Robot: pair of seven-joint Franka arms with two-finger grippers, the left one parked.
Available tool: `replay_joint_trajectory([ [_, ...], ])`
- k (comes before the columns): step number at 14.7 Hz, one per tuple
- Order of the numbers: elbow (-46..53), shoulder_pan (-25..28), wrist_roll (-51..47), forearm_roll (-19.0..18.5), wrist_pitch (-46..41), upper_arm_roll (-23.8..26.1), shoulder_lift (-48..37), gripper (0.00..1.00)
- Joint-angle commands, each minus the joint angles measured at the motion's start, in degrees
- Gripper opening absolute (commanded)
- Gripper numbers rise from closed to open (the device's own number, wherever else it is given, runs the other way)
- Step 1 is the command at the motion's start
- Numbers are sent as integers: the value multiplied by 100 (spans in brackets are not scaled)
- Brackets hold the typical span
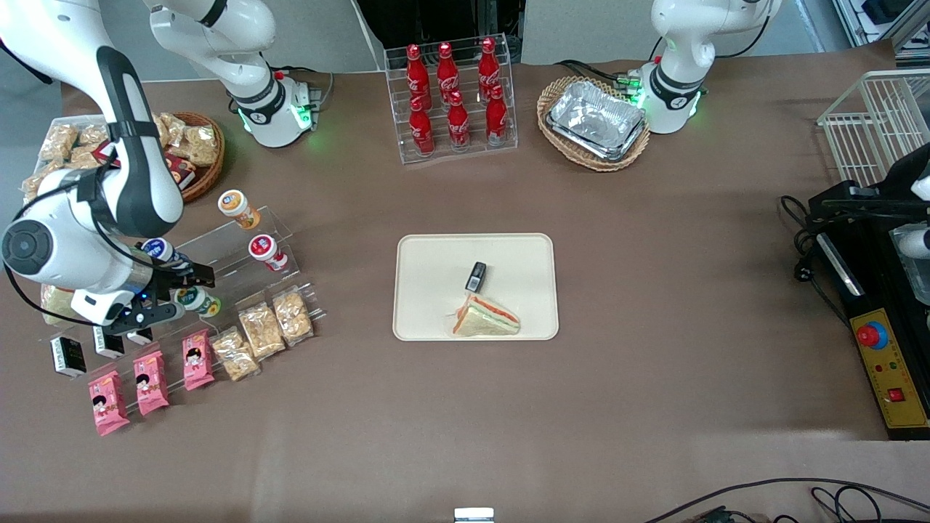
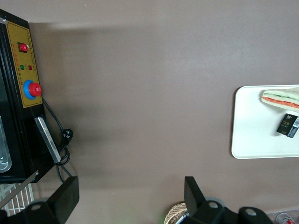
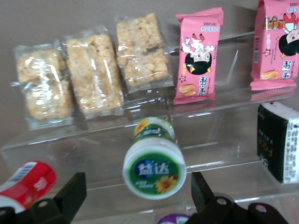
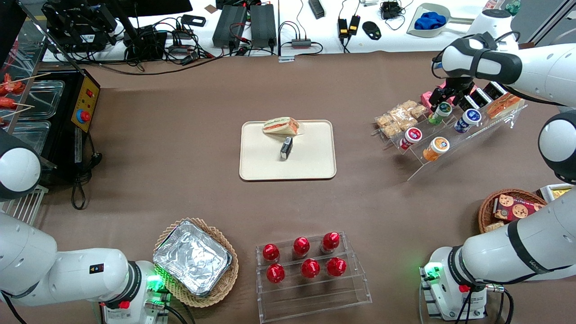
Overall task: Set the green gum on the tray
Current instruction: 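Move the right gripper down to the green-lidded yogurt bottle on the rack, then close the right gripper around the green-lidded bottle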
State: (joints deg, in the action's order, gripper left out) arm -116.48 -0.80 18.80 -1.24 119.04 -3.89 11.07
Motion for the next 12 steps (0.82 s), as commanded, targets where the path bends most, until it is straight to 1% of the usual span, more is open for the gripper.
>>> replay_joint_trajectory([
  [1,-50,-43,124,-175,269,3,89,100],
  [5,-199,-95,124,-175,699,3,317,100],
  [7,-235,-122,124,-175,718,3,308,97],
  [8,-226,-122,124,-175,718,3,317,93],
  [10,-209,-122,142,-175,639,3,309,61],
  [11,-182,-122,177,-175,578,3,300,51],
  [12,-139,-122,177,-167,516,3,291,50],
])
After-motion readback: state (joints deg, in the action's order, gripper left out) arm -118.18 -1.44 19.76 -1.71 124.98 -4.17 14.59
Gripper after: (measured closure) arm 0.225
